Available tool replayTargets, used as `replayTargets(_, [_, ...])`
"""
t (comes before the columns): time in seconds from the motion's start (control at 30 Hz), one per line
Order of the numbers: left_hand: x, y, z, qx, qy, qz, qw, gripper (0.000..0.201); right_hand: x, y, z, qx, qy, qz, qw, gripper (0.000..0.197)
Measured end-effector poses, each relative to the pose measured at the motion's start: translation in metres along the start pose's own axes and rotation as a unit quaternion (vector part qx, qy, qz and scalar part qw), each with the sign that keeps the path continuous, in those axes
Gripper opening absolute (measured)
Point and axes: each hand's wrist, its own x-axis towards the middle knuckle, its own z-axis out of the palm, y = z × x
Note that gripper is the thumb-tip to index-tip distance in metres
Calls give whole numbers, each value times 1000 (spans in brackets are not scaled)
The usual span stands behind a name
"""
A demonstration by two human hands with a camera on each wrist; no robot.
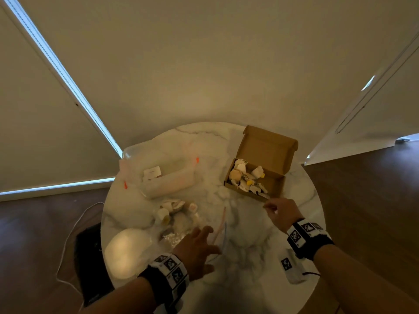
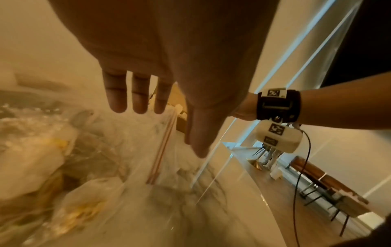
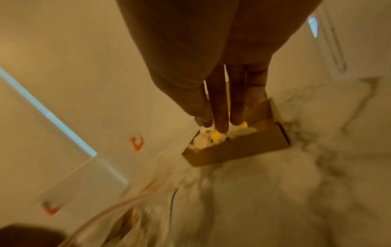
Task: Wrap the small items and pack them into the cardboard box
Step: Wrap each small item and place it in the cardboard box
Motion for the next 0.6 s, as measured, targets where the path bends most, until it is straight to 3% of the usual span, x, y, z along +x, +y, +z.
replayTargets(0.17, [-10, -16, 6, -103, 68, -95, 988, 39, -31, -34, 44, 0, -70, -112, 991, 17])
replayTargets(0.37, [-18, -32, 0, -174, 164, -172, 956, 42, -46, -86, 92, -85, -213, -237, 944, 36])
replayTargets(0.5, [-26, -36, 2, -178, 224, -177, 942, 48, -39, -95, 110, -146, -309, -178, 923, 45])
replayTargets(0.6, [-32, -32, 10, -172, 242, -149, 943, 49, -24, -106, 117, -135, -267, -166, 940, 40])
